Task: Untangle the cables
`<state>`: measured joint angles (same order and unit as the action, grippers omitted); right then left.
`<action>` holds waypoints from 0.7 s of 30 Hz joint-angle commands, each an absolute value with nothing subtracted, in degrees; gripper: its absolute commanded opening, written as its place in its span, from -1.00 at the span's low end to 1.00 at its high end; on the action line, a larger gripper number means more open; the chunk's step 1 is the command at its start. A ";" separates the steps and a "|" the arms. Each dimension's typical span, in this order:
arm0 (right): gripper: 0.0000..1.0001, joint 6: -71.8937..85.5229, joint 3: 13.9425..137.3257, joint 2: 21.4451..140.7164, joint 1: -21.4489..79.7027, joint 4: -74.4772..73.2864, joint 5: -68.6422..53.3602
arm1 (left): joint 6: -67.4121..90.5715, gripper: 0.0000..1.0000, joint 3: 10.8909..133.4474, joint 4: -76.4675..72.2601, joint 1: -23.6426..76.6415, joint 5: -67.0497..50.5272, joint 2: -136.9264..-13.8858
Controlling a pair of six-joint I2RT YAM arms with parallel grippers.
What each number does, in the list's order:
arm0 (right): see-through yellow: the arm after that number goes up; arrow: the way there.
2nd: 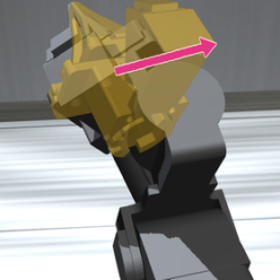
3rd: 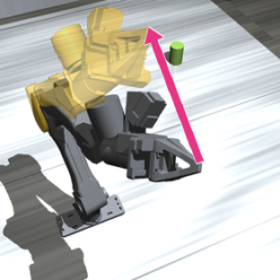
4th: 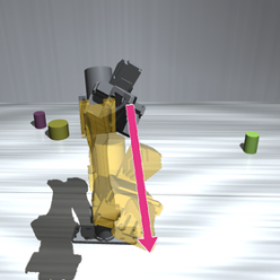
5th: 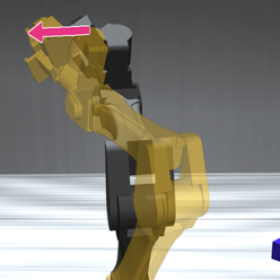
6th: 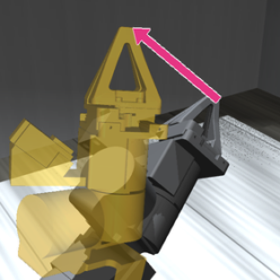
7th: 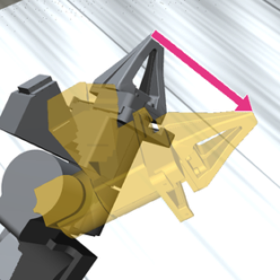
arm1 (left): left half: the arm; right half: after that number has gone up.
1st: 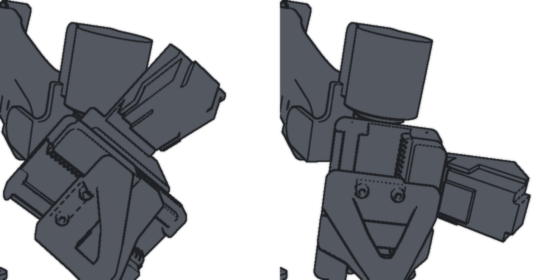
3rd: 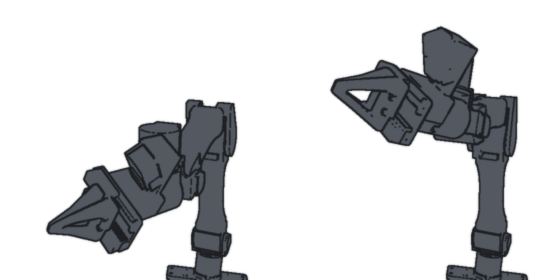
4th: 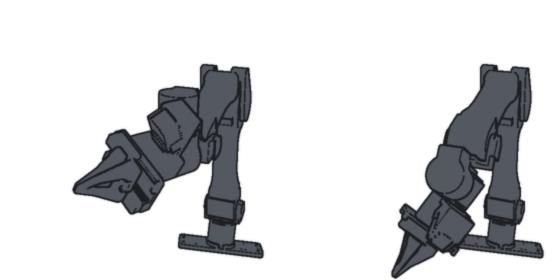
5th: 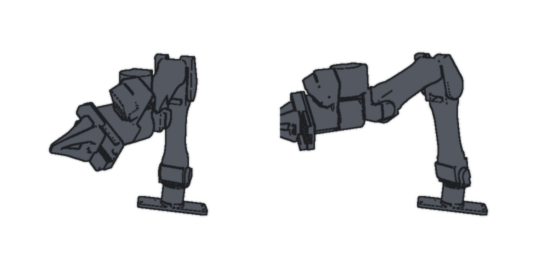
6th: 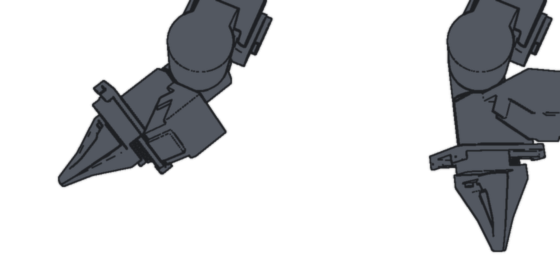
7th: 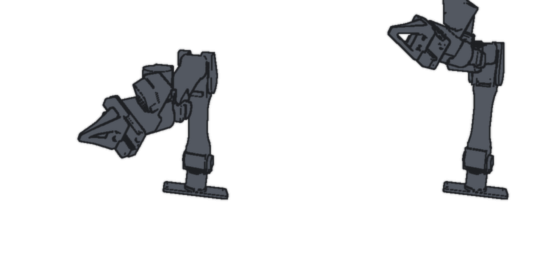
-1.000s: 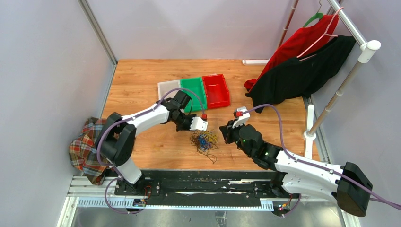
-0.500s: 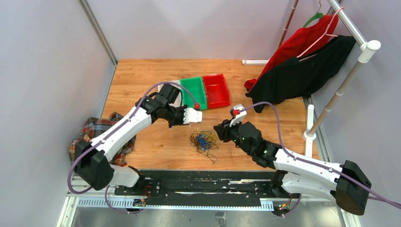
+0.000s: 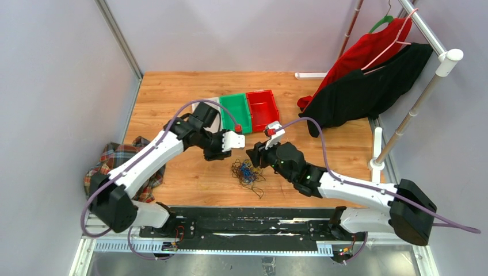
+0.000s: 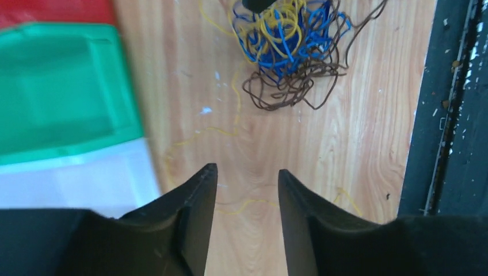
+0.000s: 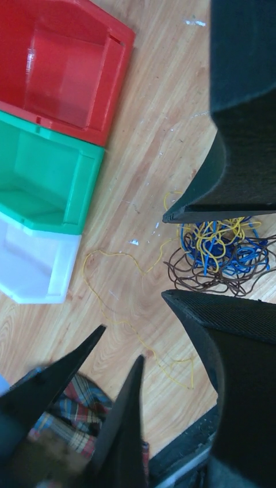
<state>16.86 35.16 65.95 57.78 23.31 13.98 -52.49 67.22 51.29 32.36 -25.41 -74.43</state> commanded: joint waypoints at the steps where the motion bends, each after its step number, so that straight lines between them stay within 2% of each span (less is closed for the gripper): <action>1: -0.07 22.65 35.92 72.01 58.40 22.88 19.37 | -52.35 0.09 62.37 43.03 31.81 -23.57 -80.73; 3: -0.07 25.94 37.00 75.15 59.05 20.54 19.96 | -53.54 0.37 60.62 38.51 31.43 -24.96 -82.46; 5: -0.06 27.35 36.06 76.98 60.19 21.37 20.51 | -55.60 0.45 59.23 35.84 31.42 -25.94 -84.00; 14: -0.33 28.11 27.21 79.50 60.65 26.04 17.91 | -61.77 0.47 60.56 31.64 31.23 -27.56 -92.23; 21: -0.39 24.60 23.66 78.05 60.64 30.76 16.71 | -67.10 0.45 62.91 28.76 31.20 -26.85 -98.20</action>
